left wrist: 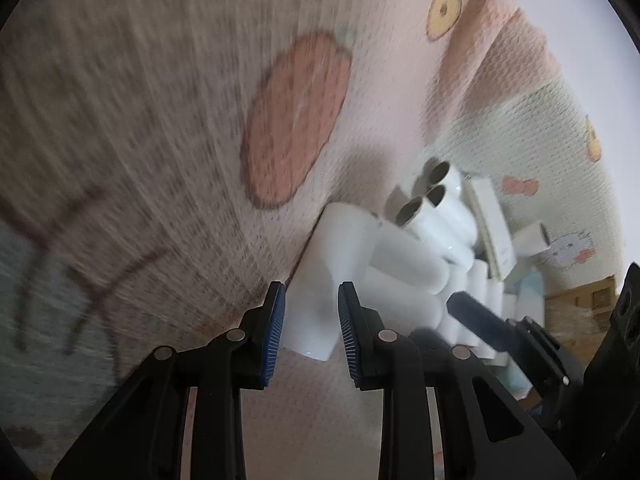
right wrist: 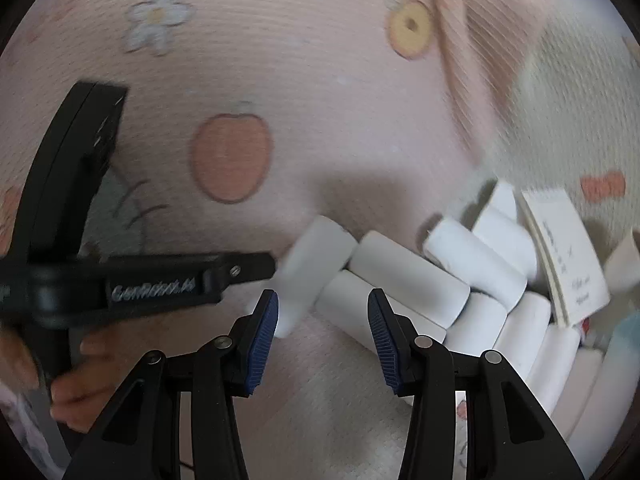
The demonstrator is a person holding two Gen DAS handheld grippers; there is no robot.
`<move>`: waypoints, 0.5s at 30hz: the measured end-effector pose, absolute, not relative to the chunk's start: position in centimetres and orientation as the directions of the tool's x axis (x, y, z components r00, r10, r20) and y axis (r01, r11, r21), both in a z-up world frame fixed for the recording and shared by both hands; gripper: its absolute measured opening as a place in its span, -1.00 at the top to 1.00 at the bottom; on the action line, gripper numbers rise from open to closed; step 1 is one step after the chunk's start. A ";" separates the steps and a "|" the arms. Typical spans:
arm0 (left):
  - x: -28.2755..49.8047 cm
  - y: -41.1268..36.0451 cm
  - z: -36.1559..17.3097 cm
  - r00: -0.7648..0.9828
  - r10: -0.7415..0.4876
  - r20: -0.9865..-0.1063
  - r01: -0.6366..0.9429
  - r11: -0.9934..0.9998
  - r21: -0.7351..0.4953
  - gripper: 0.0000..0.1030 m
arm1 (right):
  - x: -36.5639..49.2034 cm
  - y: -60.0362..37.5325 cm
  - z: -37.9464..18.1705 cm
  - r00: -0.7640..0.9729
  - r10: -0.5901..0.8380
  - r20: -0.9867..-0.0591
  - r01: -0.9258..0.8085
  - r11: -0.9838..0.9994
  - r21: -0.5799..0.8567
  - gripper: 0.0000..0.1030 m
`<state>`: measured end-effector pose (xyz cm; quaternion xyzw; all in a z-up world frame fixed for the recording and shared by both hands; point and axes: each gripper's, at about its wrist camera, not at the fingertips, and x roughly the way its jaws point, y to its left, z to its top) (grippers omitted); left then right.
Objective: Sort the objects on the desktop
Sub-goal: 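Move the empty right gripper back to the tube pile, then close the right gripper around another white cardboard tube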
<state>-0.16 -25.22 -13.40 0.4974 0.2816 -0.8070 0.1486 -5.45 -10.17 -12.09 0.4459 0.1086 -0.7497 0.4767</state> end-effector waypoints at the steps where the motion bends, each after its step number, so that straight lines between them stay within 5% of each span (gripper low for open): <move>1: -0.3 -25.1 -13.7 -0.458 0.042 -0.888 0.518 -0.799 -0.305 0.41 | -5.8 -10.1 -12.6 -0.137 -0.615 -0.776 0.801 -0.530 0.279 0.16; 15: -0.5 -24.6 -15.5 -0.395 0.110 -0.912 0.542 -0.773 -0.328 0.36 | -5.9 -9.6 -15.6 -0.052 -0.590 -0.806 0.770 -0.537 0.344 0.16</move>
